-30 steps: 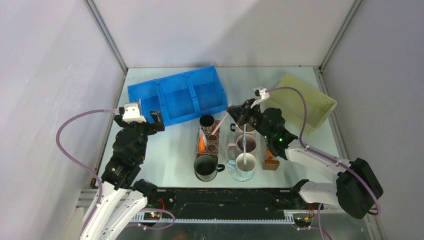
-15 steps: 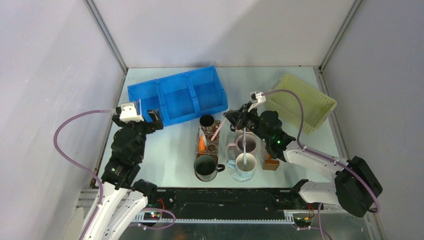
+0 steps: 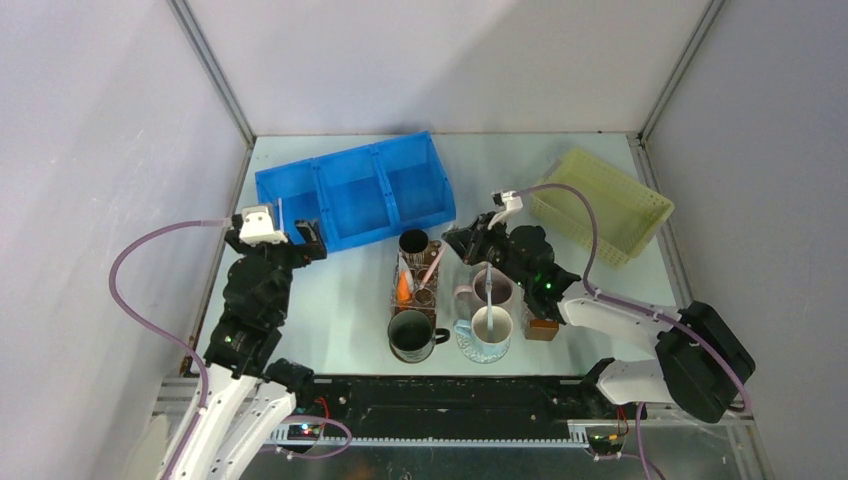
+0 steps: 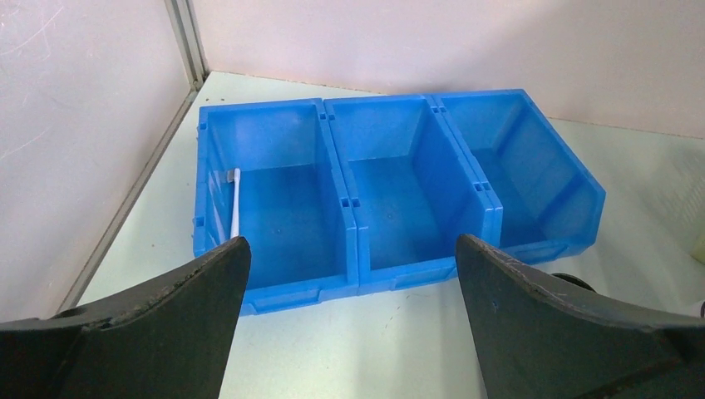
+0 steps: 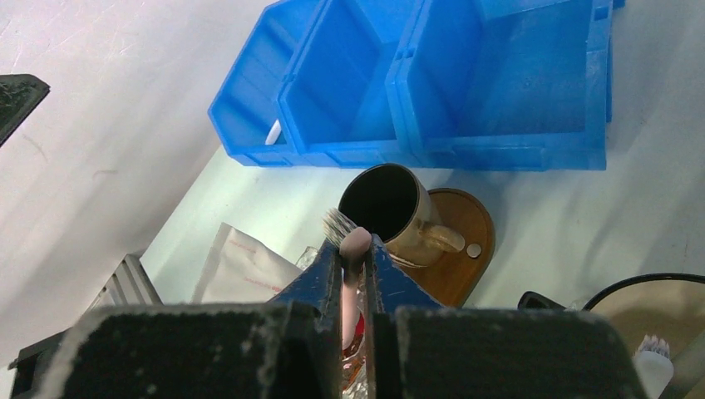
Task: Prepare toiletry sets of a toothbrush and toothpaste on the tray
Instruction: Place the toothbrush in the toothpaste holder.
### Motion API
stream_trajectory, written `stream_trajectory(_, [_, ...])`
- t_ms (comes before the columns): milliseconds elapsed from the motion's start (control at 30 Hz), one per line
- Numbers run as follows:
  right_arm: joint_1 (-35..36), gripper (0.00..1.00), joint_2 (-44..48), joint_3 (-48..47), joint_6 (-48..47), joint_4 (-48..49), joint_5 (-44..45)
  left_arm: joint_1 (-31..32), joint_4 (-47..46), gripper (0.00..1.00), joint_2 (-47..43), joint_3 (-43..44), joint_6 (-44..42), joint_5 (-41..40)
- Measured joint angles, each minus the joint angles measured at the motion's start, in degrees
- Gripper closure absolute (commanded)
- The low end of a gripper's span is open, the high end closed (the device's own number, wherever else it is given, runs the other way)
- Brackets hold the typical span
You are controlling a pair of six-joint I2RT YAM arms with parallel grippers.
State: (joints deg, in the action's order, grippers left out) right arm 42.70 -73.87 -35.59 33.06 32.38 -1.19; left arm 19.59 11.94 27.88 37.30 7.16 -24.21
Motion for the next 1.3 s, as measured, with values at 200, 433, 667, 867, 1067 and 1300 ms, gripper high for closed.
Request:
stream_trajectory(200, [0.9,1.00,-0.4,0.6,0.9,1.2,1.7,-0.4,-0.2,0.00,-0.2,0.0,0.1,0.4])
stream_trajectory(433, [2.9,1.00,-1.3,2.8,2.2,3.5,5.4,-1.1,-0.3,0.00,-0.2,0.0,0.4,0.9])
stream_trajectory(667, [5.0,1.00,-2.4,4.8,2.6,6.5,9.5,-1.6,-0.3,0.00,-0.2,0.0,0.4,1.1])
stream_trajectory(867, [6.6,1.00,-2.4,6.8,3.4,9.3,13.4,-1.8,-0.3,0.00,-0.2,0.0,0.5,1.7])
stream_trajectory(1067, [8.0,1.00,-2.4,7.3,3.7,10.2,16.7,-2.1,-0.3,0.00,-0.2,0.0,0.5,2.0])
stream_trajectory(1300, [9.1,0.93,-2.4,7.5,3.7,10.6,18.3,-2.6,-0.3,0.00,-0.2,0.0,0.7,2.4])
